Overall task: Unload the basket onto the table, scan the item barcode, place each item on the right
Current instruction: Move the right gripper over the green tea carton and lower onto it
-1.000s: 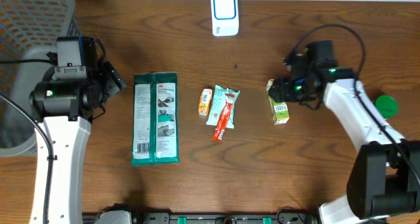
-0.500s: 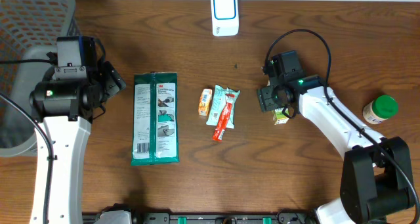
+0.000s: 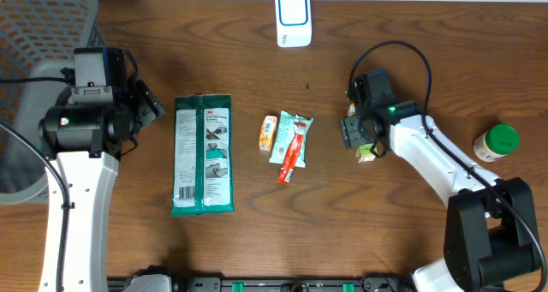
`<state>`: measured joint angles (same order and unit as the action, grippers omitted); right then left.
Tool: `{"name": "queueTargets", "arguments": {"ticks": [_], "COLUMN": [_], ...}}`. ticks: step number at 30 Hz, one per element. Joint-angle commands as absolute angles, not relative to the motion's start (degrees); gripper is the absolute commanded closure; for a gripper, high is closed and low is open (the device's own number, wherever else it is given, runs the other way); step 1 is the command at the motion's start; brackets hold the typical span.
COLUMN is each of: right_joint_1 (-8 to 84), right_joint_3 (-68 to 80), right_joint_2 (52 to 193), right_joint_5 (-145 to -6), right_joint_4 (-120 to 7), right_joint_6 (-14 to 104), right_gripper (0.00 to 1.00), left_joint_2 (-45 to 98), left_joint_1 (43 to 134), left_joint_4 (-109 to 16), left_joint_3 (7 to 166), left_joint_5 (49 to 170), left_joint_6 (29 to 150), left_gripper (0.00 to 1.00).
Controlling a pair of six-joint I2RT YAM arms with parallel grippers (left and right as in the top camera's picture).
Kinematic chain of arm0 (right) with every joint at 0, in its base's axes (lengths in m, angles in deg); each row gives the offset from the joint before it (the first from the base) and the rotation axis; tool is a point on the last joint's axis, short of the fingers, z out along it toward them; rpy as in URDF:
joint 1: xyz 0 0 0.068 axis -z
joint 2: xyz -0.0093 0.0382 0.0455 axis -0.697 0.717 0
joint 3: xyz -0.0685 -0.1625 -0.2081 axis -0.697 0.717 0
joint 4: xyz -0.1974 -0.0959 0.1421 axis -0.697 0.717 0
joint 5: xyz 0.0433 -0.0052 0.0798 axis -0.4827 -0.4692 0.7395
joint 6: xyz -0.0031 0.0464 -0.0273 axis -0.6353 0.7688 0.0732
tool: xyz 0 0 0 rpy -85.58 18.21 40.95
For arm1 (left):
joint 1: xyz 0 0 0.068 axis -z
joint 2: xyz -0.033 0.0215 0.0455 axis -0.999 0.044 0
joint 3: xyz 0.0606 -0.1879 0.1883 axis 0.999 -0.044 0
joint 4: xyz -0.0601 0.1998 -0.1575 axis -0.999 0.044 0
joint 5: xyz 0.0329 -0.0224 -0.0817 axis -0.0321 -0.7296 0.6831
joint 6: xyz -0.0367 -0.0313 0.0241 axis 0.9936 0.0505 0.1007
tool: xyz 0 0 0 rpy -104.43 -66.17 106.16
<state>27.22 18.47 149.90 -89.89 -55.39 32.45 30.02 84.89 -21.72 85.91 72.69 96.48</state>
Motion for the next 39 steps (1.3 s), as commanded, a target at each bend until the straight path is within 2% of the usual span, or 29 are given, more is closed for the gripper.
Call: {"name": "queueTargets", "arguments": {"ticks": [1,3,10,12,13,22,28,31,35,39], "right_joint_1": [27.26,27.26,27.94,29.08,29.67,34.67,37.45,36.97,35.37,33.25], "right_joint_3": [20.05,20.05,20.05,20.05,20.05,19.94,19.89,19.89,19.89,19.89], "right_joint_2": [150.32,150.32,150.32,150.32,150.32,150.27,149.95,149.95,149.95,149.95], "right_joint_5": [-90.77,-90.79,-91.51,-91.44,-91.44,-91.47,-90.66,-87.6,-82.68,-77.02], "right_joint_4": [-55.61,-55.59,-55.61,-55.67,-55.59,-55.83,-55.8,-55.76,-55.8,-55.83], "right_joint_6": [33.02,33.3,34.28,34.28,34.28,34.2,33.8,33.8,33.8,33.85], "right_gripper": [0.31,0.39,0.5,0.61,0.63,0.64,0.72,0.72,0.69,0.59], "left_joint_2": [29.72,29.72,29.72,29.72,29.72,29.72,29.72,29.72,29.72,29.72], "left_joint_1": [84.65,84.65,84.65,84.65,84.65,84.65,84.65,84.65,84.65,84.65], "left_joint_4": [-21.54,-21.54,-21.54,-21.54,-21.54,-21.54,-21.54,-21.54,-21.54,-21.54], "left_joint_3": [86.32,86.32,86.32,86.32,86.32,86.32,86.32,86.32,86.32,86.32], "left_joint_5": [71.94,71.94,71.94,71.94,71.94,71.94,71.94,71.94,71.94,71.94], "left_joint_6": [95.76,95.76,95.76,95.76,95.76,95.76,95.76,95.76,95.76,95.76], "left_gripper": [0.11,0.11,0.11,0.11,0.11,0.11,0.11,0.11,0.11,0.11]}}
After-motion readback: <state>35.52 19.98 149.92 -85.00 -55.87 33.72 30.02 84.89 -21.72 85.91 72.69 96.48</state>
